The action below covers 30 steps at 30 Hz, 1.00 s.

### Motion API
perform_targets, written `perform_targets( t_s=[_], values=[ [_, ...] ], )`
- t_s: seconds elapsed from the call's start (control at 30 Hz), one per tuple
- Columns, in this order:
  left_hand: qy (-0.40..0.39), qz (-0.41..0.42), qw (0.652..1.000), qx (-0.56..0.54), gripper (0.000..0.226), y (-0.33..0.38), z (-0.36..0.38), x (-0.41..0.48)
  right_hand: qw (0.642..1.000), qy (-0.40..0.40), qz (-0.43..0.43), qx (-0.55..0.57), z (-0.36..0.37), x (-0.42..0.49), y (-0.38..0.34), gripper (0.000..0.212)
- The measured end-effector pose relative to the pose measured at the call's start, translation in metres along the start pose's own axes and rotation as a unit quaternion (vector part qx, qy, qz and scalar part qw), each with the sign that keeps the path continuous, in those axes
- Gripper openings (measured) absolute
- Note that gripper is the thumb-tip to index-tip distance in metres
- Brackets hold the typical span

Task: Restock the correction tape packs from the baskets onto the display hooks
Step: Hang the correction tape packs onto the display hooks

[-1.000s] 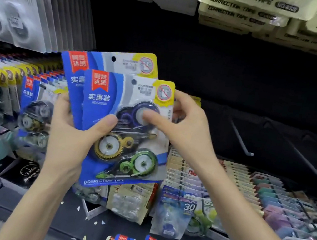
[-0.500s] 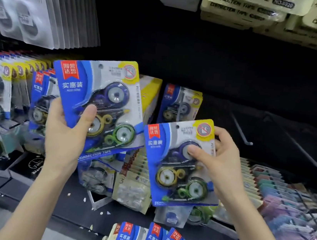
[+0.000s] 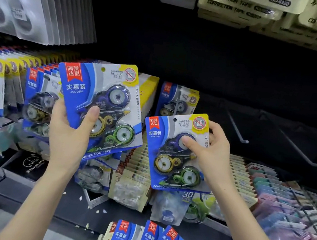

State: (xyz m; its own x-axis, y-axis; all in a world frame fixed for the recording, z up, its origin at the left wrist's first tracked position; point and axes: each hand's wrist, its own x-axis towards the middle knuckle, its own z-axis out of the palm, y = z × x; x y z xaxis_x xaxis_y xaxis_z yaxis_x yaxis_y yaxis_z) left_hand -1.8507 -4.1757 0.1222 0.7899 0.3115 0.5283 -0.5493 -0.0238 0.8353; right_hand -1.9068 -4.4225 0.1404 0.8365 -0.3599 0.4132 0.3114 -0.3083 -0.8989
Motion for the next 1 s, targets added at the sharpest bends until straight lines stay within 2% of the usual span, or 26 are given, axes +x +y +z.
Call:
perform_targets(
  t_s=[0.13,0.3,0.4,0.6,0.8,1.0],
  values=[
    [0.0,-0.007,1.0,0.001,0.021,-0.003,0.001,-0.002,1.0,0.014,-0.007,-0.008,0.008,0.003,0.002,0.04],
    [-0.009,-0.008,1.0,0.022,0.027,-0.004,0.003,-0.008,0.997,0.072,-0.014,-0.03,0.008,-0.002,0.009,0.039],
    [-0.006,-0.01,1.0,0.015,0.021,-0.004,0.003,-0.006,0.997,0.063,-0.007,-0.044,0.011,0.008,0.02,0.037],
    [-0.009,-0.027,0.999,-0.019,0.031,-0.009,0.003,-0.005,0.996,0.08,0.013,-0.033,0.024,0.048,0.056,0.043],
    [0.011,-0.045,0.998,-0.042,0.026,-0.017,0.003,0.004,0.992,0.104,0.072,0.012,0.04,0.114,0.083,0.048],
    [0.009,-0.043,0.997,-0.057,0.025,-0.021,0.007,0.013,0.984,0.123,0.126,0.037,0.048,0.162,0.098,0.039]
  ],
)
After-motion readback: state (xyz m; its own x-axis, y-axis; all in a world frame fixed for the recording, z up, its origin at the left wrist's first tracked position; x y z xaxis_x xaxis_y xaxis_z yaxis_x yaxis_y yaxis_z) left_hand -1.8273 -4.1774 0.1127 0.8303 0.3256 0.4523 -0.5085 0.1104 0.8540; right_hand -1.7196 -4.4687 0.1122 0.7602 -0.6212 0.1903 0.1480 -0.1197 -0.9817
